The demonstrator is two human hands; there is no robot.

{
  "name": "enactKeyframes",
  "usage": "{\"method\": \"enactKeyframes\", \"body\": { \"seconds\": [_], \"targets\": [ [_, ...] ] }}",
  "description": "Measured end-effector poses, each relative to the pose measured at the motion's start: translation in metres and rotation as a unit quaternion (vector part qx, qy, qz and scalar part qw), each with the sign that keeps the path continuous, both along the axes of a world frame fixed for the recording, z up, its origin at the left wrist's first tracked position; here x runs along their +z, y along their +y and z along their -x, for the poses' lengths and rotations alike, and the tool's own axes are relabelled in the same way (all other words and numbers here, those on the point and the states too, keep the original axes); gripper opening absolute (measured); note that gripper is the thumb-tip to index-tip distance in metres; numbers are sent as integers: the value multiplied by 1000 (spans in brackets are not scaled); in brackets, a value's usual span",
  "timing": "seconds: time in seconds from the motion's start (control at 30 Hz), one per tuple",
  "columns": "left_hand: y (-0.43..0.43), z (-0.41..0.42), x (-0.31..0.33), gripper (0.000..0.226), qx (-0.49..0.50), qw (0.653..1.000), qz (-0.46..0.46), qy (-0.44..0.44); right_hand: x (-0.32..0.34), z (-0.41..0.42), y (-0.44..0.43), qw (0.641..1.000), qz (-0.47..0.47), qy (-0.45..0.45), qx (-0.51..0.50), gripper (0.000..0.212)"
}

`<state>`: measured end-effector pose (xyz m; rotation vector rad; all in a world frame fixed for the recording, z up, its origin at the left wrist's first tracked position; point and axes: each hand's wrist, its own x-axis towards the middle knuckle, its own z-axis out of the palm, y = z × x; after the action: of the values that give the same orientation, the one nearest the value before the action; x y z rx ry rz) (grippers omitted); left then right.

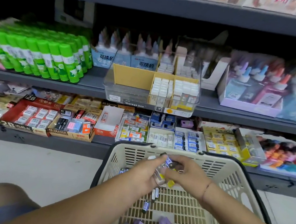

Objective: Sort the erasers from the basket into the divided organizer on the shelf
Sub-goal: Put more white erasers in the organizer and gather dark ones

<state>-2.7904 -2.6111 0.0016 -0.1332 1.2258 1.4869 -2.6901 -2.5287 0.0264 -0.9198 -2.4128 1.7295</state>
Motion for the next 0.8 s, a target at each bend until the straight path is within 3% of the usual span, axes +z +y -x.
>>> {"method": "enactKeyframes", "body": {
  "seconds": [0.07,0.23,0.43,0.63,0.7,0.8],
  "targets": [
    [1,1,9,12,-7,1000,4,3,7,-1,7,997,64,12,-29,16],
    [4,6,23,23,-38,998,28,35,21,5,20,991,102,8,-80,11],
    [0,22,44,3,-52,998,29,22,33,17,29,974,186,54,-117,3],
    [0,37,71,9,-6,1000,12,28,58,27,34,956,225,122,-145,17],
    [0,46,81,11,25,999,8,31,69,34,36,958,194,147,-151,17],
    [-1,64,103,16,96,995,-20,35,97,55,41,970,73,189,-136,15]
  ]
}}
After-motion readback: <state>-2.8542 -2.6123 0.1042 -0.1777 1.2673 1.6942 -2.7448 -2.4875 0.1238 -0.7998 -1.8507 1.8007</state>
